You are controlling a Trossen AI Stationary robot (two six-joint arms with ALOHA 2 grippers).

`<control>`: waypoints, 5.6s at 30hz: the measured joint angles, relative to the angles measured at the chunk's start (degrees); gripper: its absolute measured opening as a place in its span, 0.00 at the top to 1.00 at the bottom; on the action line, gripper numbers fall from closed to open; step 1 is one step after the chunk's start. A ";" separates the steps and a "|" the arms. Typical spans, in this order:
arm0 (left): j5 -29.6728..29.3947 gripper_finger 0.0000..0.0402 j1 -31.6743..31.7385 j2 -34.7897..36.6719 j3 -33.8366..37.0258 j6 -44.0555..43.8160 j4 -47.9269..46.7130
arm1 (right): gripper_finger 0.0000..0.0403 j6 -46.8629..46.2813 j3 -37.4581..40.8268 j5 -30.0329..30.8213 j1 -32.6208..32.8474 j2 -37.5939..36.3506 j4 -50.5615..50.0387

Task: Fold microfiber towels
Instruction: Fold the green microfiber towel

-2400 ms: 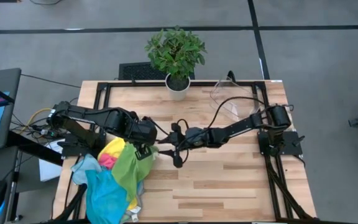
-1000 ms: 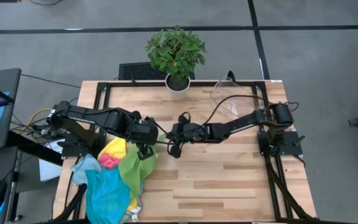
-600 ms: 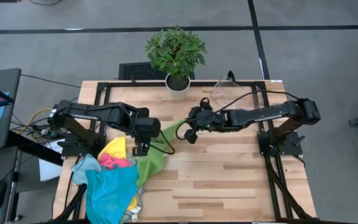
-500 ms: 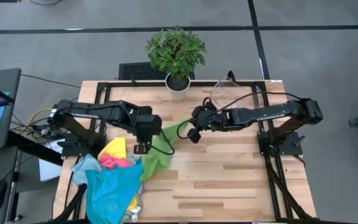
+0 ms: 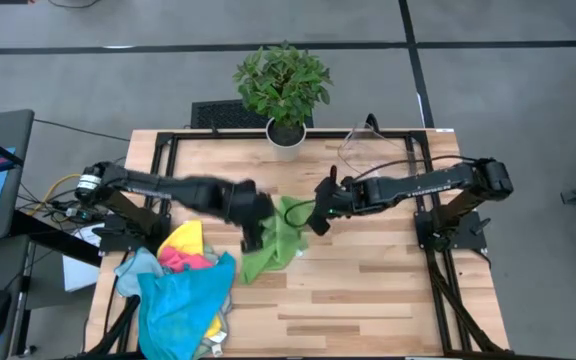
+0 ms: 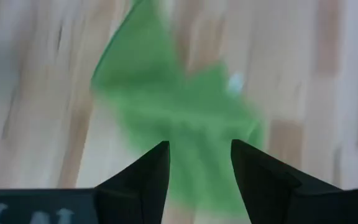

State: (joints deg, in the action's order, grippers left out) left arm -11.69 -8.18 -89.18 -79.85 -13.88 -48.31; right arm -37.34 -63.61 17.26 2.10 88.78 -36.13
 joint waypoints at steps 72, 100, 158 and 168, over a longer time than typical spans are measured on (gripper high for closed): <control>0.13 0.52 -2.38 -29.67 6.95 14.83 39.36 | 0.93 -0.15 0.13 -3.81 -2.68 0.01 -12.81; -7.91 1.00 -2.39 -6.09 7.99 2.99 15.04 | 0.98 -4.76 0.11 -5.36 -0.86 -10.06 -21.20; -13.56 1.00 22.27 17.72 10.07 34.50 15.97 | 0.97 5.88 -9.46 36.31 0.35 -21.00 -36.80; -10.04 1.00 15.35 17.96 15.27 27.32 12.85 | 0.97 -6.64 -7.05 33.28 12.34 -20.01 -37.30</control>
State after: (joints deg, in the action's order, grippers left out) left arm -21.73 7.17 -71.22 -64.58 13.43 -35.46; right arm -43.99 -70.67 50.54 14.44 68.77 -73.43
